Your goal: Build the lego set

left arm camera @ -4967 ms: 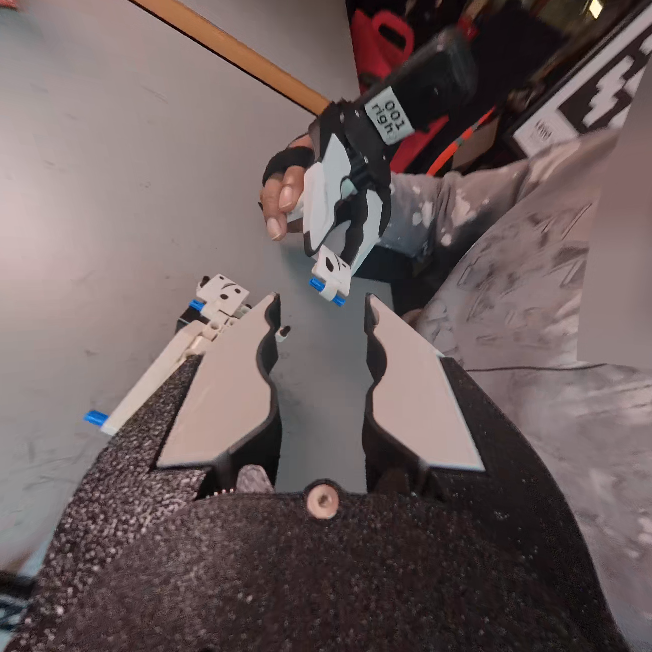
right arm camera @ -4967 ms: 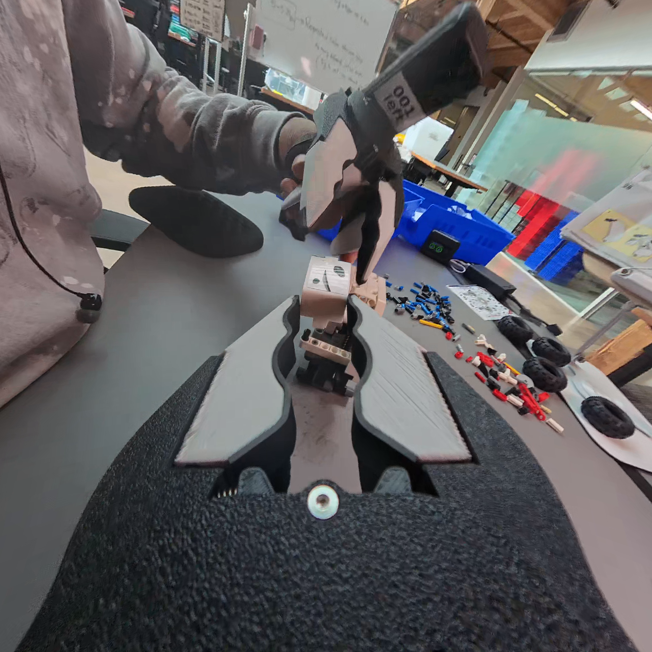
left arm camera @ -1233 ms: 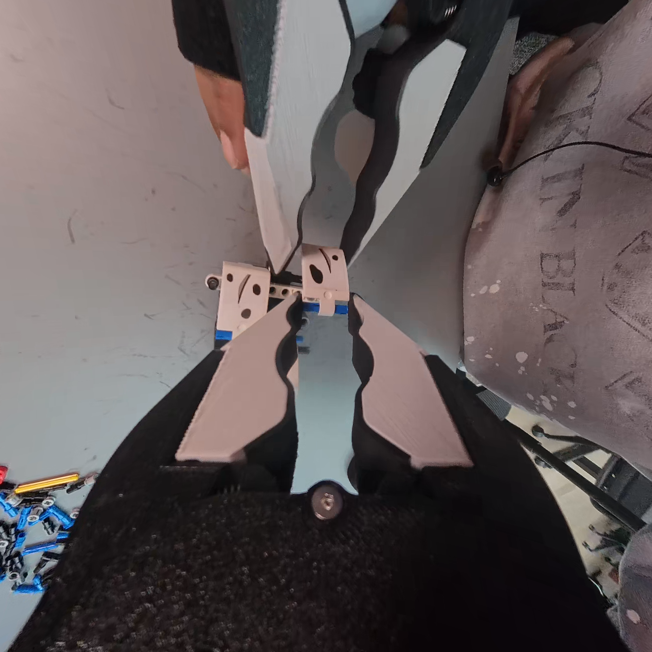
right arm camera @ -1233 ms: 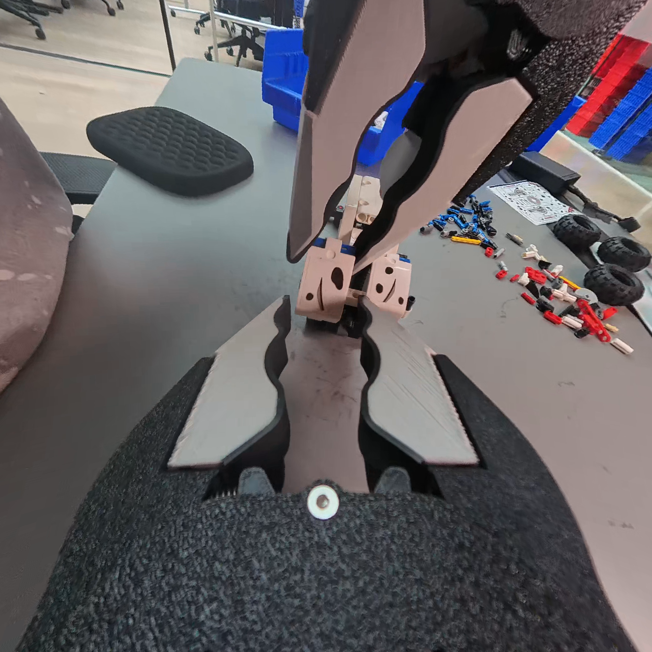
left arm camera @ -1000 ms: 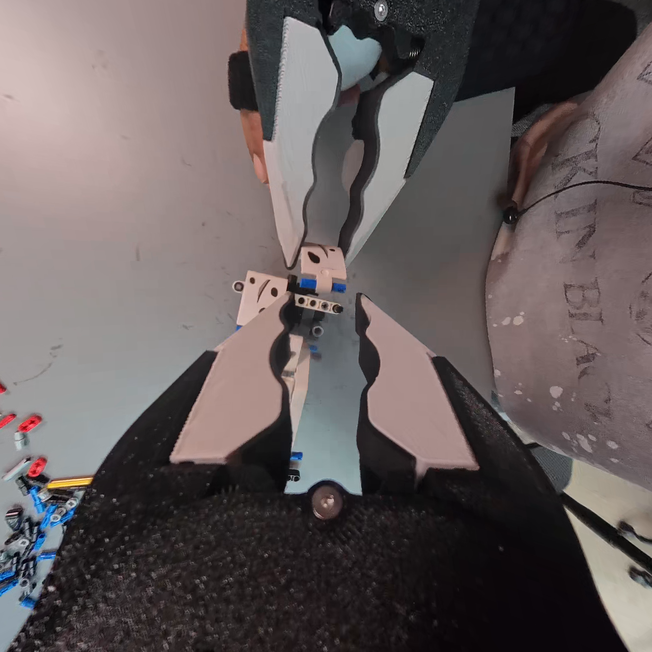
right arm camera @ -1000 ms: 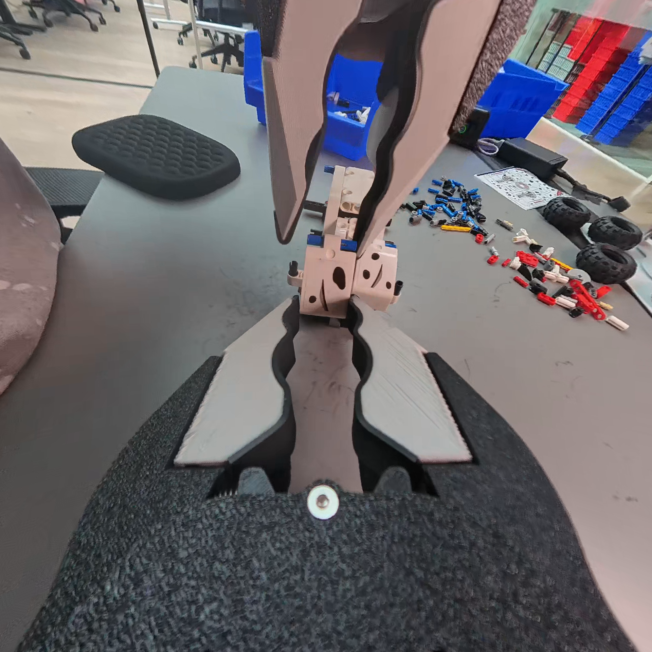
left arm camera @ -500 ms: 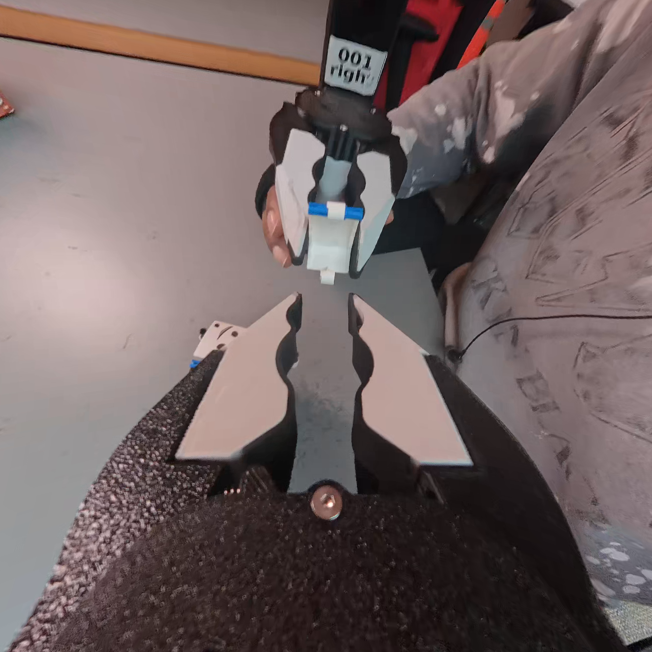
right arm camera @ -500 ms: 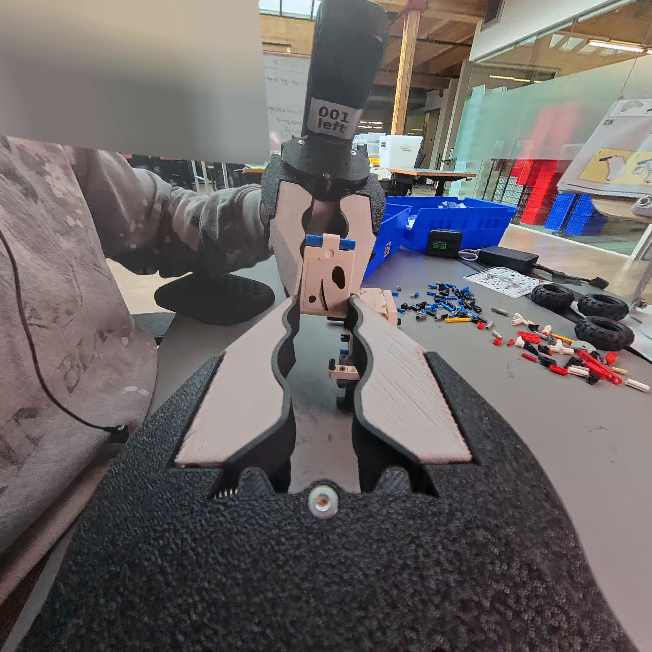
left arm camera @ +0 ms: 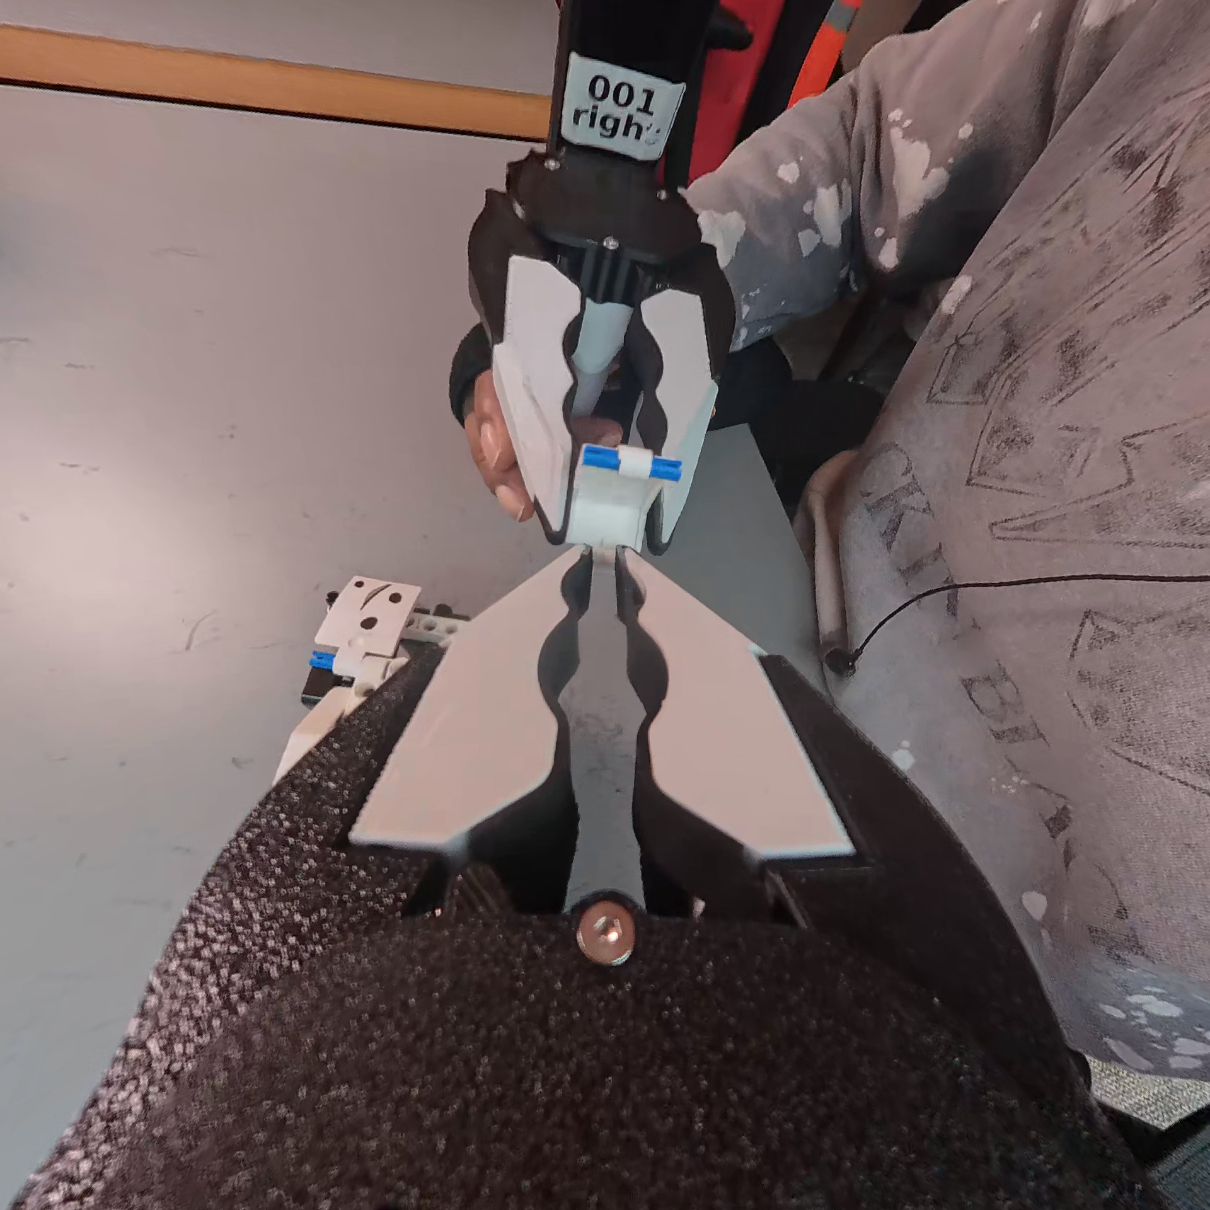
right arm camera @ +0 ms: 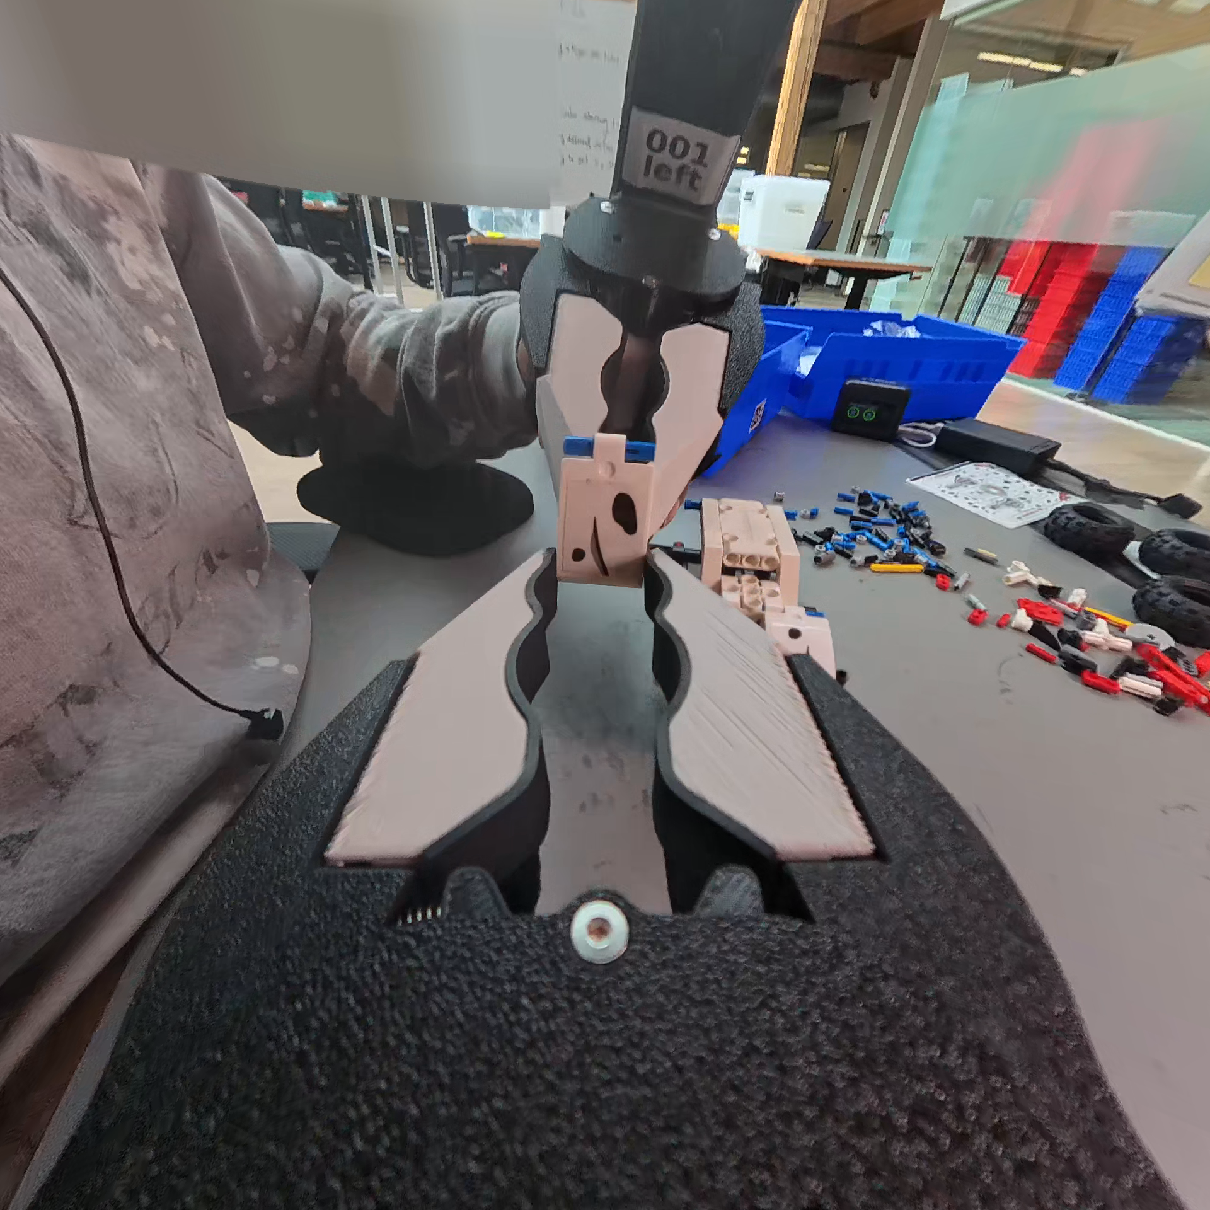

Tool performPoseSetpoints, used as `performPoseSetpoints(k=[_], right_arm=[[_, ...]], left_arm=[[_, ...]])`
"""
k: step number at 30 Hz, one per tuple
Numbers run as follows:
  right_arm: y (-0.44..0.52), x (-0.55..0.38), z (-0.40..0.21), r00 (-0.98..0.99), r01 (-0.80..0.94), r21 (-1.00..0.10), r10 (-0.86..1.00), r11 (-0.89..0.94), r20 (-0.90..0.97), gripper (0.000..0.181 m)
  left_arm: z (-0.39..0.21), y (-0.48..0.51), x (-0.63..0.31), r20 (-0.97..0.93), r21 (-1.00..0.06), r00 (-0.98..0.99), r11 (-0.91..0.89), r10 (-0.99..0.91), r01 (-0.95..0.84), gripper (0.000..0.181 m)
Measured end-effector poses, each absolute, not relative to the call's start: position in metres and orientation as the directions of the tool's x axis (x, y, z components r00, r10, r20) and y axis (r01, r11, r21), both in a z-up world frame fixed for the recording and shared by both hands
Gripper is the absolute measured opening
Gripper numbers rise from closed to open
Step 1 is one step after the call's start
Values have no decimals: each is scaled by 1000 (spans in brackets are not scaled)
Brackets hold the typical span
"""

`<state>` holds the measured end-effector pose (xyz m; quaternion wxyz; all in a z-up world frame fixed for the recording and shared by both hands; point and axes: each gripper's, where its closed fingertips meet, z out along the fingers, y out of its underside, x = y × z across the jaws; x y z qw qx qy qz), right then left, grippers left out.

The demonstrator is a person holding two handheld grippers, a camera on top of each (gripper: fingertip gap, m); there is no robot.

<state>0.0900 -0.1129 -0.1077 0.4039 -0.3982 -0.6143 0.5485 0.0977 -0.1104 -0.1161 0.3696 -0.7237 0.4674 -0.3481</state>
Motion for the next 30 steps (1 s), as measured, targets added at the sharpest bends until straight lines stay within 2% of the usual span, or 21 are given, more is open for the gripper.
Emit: performPoseSetpoints(k=[8,17,21,24,30], right_arm=[[-102,95,-136,-319,227,-958,942,178,100,27],[-92,96,-143,-279,266,-950,956,166,89,24],[-77,97,-151,-243,287,-940,963,185,116,23],[-73,97,-161,-270,332,-916,953,225,136,24],[-74,91,-167,-302,342,-914,947,217,111,24]], left_arm=[[-137,-103,94,130,-794,355,-312,-926,-522,5],[-142,-94,94,105,-766,389,-323,-915,-556,7],[-130,-89,80,62,-761,419,-315,-906,-567,27],[-134,-75,61,2,-704,441,-315,-897,-637,46],[-156,-64,55,29,-582,370,-316,-929,-749,81]])
